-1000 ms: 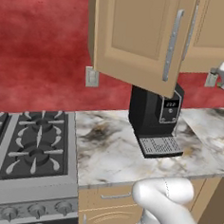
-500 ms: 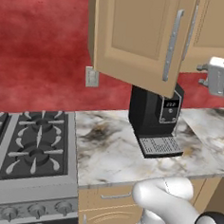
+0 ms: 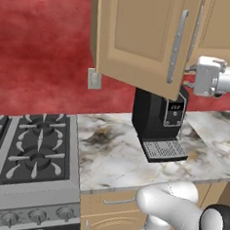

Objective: The dining table condiment station is running low on mayonnaise. Refill the condiment station by opening the cabinet and taking the mayonnaise from the cabinet and placing it on the dining table.

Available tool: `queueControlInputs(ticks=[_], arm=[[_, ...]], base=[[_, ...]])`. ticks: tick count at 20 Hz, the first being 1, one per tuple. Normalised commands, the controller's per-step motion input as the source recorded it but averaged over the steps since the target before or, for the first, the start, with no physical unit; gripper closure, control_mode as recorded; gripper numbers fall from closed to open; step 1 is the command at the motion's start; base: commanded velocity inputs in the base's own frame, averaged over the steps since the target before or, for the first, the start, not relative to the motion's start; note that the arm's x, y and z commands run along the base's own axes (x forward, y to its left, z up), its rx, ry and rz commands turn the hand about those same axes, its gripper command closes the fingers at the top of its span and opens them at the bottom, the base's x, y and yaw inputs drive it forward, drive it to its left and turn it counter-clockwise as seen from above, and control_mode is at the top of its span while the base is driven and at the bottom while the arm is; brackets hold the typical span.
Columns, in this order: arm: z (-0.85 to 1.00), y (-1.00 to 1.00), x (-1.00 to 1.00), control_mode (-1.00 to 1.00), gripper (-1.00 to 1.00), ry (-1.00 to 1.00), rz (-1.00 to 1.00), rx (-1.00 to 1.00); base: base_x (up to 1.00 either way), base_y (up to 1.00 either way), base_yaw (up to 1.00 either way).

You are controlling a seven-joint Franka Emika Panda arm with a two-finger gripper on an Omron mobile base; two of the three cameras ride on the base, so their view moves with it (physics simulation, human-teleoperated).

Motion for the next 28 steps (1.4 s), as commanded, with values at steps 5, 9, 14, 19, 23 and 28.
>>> queueControlInputs(ticks=[5, 9, 14, 19, 23, 28], arm=[[-0.02, 0.83, -0.01, -1.0, -1.0, 0.08, 0.16, 0.0], [0.0, 0.91, -0.38, -1.0, -1.0, 0.0, 0.13, -0.01], [0.0, 0.95, -0.57, -1.0, -1.0, 0.0, 0.1, -0.05], [0.0, 1.0, -0.18, -1.0, -1.0, 0.0, 0.04, -0.09], [0.0, 0.89, 0.0, -1.0, -1.0, -0.01, 0.0, -0.11], [0.0, 0.44, 0.0, -1.0, -1.0, -0.02, 0.01, -0.17]], base=[[0.0, 0.0, 0.0], [0.0, 0.0, 0.0], [0.0, 0.0, 0.0], [0.0, 0.0, 0.0], [0.0, 0.0, 0.0], [0.0, 0.0, 0.0]])
